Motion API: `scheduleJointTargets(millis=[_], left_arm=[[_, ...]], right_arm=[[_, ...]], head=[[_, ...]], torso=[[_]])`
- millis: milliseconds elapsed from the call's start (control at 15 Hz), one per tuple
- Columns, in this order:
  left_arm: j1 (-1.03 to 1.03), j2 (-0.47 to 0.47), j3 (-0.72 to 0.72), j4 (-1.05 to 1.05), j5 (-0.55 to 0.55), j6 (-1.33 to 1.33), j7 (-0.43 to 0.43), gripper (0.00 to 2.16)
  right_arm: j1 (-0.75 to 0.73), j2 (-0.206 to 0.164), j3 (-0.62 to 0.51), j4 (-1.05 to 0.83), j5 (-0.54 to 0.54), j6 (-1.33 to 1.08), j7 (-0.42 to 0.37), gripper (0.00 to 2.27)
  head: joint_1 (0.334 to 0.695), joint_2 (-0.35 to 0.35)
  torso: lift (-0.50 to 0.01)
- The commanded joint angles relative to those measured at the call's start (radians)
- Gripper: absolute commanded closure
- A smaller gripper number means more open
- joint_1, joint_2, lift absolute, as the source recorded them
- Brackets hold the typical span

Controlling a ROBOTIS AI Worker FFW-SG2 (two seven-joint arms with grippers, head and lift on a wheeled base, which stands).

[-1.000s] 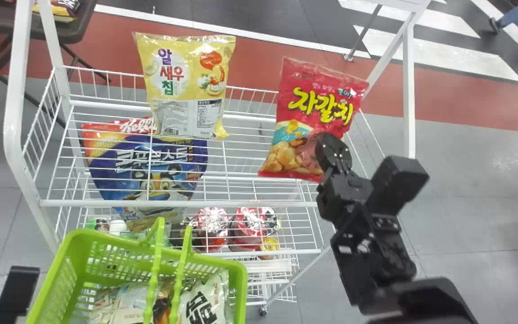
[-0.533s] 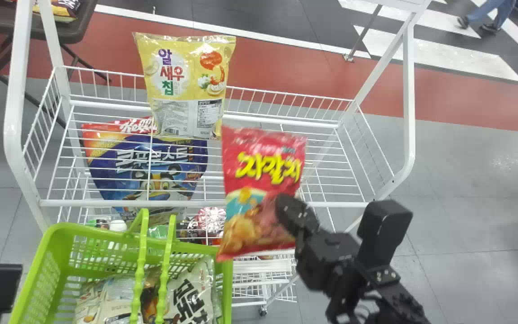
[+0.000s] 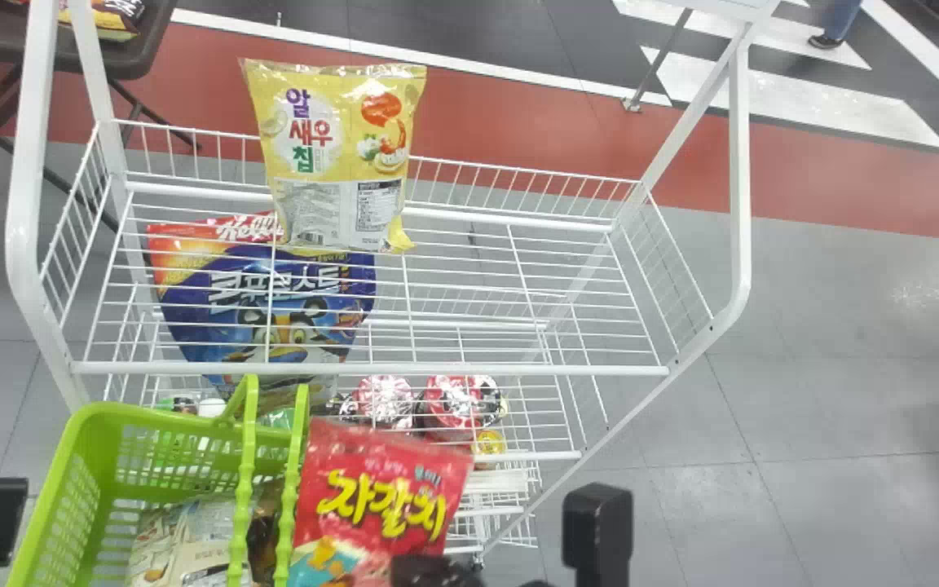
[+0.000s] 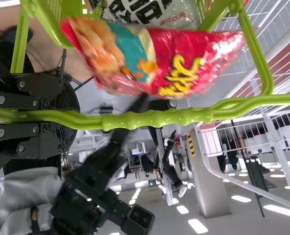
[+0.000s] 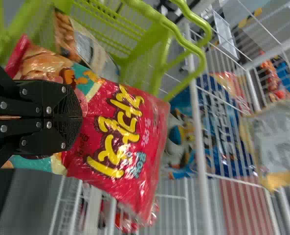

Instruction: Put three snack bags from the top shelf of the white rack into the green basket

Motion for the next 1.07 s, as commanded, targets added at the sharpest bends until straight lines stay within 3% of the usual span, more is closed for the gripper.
scheduleJointTargets(millis=[0, 267, 467, 533, 667, 733, 1000], left_arm=[[0.002, -0.002, -0.008, -0.003, -0.002, 0.000, 0.002, 1.51], [0.009, -0.002, -0.016, -0.006, -0.002, 0.000, 0.002, 1.51], [0.012, 0.000, -0.024, -0.011, -0.003, 0.000, 0.000, 1.51], [0.012, 0.000, -0.024, -0.011, -0.003, 0.000, 0.000, 1.51], [0.012, 0.000, -0.022, -0.009, -0.003, 0.000, 0.000, 1.51], [0.012, 0.000, -0.021, -0.009, -0.003, 0.000, 0.000, 1.51], [0.012, 0.000, -0.014, -0.011, -0.002, 0.003, 0.000, 1.51]], right_arm=[[-0.004, -0.006, 0.058, 0.015, -0.001, 0.001, 0.013, 2.24], [-0.030, -0.013, 0.145, 0.055, 0.034, -0.113, 0.024, 2.24], [-0.080, -0.047, 0.211, 0.135, 0.106, -0.211, -0.098, 2.23], [-0.077, -0.055, 0.214, 0.133, 0.116, -0.211, -0.108, 1.97], [-0.056, -0.065, 0.190, 0.101, 0.110, -0.202, -0.110, 0.39], [-0.045, -0.067, 0.173, 0.073, 0.106, -0.168, -0.110, 0.01], [-0.024, -0.075, 0.108, 0.018, 0.105, -0.162, -0.110, 0.02]], head=[[0.695, -0.289], [0.695, -0.178], [0.695, -0.134], [0.695, -0.137], [0.695, -0.157], [0.695, -0.161], [0.695, -0.228]], torso=[[0.000], [0.000], [0.000], [0.000], [0.000], [0.000], [0.000]])
